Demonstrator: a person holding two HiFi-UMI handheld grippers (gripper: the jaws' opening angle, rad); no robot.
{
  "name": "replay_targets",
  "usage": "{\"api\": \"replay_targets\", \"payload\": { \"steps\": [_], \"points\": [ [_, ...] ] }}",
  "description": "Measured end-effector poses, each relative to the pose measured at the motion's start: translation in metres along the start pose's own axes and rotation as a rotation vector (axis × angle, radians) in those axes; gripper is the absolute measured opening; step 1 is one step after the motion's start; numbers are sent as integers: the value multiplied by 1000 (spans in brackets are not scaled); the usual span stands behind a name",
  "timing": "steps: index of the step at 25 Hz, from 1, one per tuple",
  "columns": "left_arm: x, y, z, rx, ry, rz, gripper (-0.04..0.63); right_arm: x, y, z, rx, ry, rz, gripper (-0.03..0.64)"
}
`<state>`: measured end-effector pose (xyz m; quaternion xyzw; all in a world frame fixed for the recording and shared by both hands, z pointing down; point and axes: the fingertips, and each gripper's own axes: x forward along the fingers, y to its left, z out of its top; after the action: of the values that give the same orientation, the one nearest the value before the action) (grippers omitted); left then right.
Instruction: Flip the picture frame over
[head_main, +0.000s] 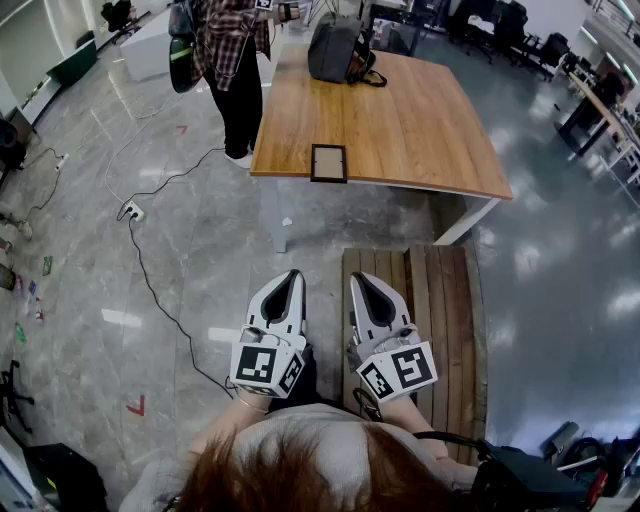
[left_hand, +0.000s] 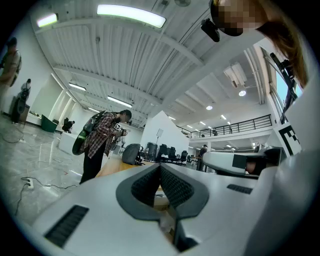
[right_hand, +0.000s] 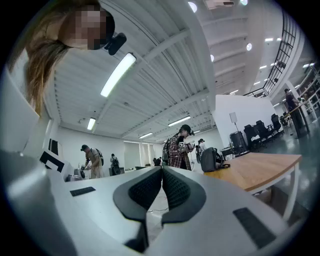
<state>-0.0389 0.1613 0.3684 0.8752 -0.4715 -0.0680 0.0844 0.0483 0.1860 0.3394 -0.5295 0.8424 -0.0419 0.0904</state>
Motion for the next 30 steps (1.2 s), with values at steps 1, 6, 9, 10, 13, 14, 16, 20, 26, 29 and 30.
{"api": "replay_targets", "payload": {
  "steps": [1, 6, 9, 10, 13, 14, 16, 20, 26, 29, 30],
  "points": [
    [17, 10, 2, 0, -1, -1, 6, 19, -9, -1, 2, -2, 0, 17],
    [104, 60, 12, 22, -5, -21, 6, 119, -48, -4, -11, 1, 11, 17],
    [157, 89, 24, 20, 0, -46, 6, 179, -64, -2, -32, 5, 20, 17],
    [173, 95, 29, 21, -2, -60, 6, 194, -71, 1, -38, 4, 17, 17],
    [212, 111, 36, 25, -9, -83, 6, 228, -94, 4, -53, 2, -7, 17],
    [222, 117, 36, 20, -7, -82, 6, 236, -101, 3, -56, 8, -15, 17],
    [237, 125, 32, 5, 5, -77, 6, 246, -116, -2, -60, 26, -32, 17],
    [257, 140, 27, -5, 33, -54, 6, 267, -137, -15, -92, 72, -29, 17],
    [274, 153, 17, -22, 48, -8, 6, 291, -158, -49, -111, 110, 56, 18],
    [279, 160, 9, -28, 60, 20, 6, 304, -175, -71, -245, 196, 38, 34],
    [279, 162, 5, -31, 66, 28, 6, 309, -179, -80, -344, 242, 38, 85]
  ]
}}
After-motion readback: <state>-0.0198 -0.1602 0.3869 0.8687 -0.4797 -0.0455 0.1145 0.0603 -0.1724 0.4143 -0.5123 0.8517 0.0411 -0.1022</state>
